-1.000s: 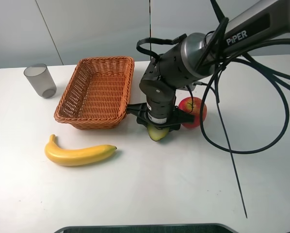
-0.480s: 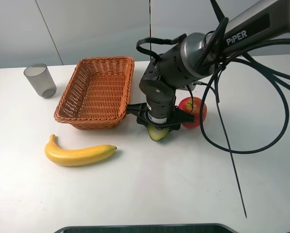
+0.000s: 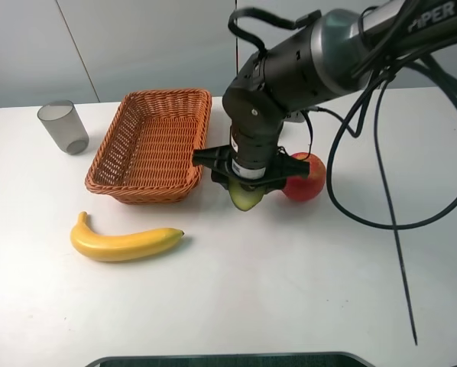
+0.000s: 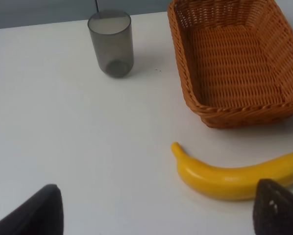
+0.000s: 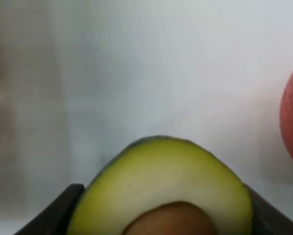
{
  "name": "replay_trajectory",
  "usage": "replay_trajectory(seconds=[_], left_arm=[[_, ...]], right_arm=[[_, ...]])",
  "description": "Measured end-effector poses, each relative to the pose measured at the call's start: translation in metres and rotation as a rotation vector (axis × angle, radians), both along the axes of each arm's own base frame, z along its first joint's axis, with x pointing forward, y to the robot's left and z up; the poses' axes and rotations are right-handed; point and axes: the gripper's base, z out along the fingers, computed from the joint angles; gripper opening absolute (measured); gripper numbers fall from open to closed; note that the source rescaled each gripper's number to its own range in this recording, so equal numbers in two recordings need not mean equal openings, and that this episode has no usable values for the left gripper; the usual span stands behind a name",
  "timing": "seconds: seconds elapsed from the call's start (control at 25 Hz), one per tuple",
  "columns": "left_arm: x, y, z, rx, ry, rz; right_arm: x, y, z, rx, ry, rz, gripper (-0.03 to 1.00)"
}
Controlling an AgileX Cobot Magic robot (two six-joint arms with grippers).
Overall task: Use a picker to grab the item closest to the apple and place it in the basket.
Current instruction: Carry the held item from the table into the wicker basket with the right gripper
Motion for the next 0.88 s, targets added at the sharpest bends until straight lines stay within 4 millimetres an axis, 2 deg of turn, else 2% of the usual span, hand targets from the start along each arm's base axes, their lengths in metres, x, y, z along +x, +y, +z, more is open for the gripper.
replay_trajectory(seconds=[0.16, 0.32, 0.44, 0.6, 0.88], left_arm=[[0.0, 0.0, 0.0, 0.0, 0.0, 0.0], [0.0, 0.0, 0.0, 0.0, 0.0, 0.0], [0.0, 0.0, 0.0, 0.0, 0.0, 0.0], [0.0, 0.0, 0.0, 0.0, 0.0, 0.0], [0.0, 0.0, 0.0, 0.0, 0.0, 0.0]], right_arm=[[-0.003, 0.0, 0.022, 0.014, -0.018, 0.106, 0.03], [-0.003, 0.004, 0.04, -0.012, -0.018, 0.304, 0.03], [0.005, 0.014, 0.062, -0.028, -0.053, 0.46, 0.03], [0.019, 0.028, 0.09, -0.023, -0.13, 0.547, 0.03], [0.042, 0.055, 0.092, -0.027, -0.201, 0.603, 0.03]])
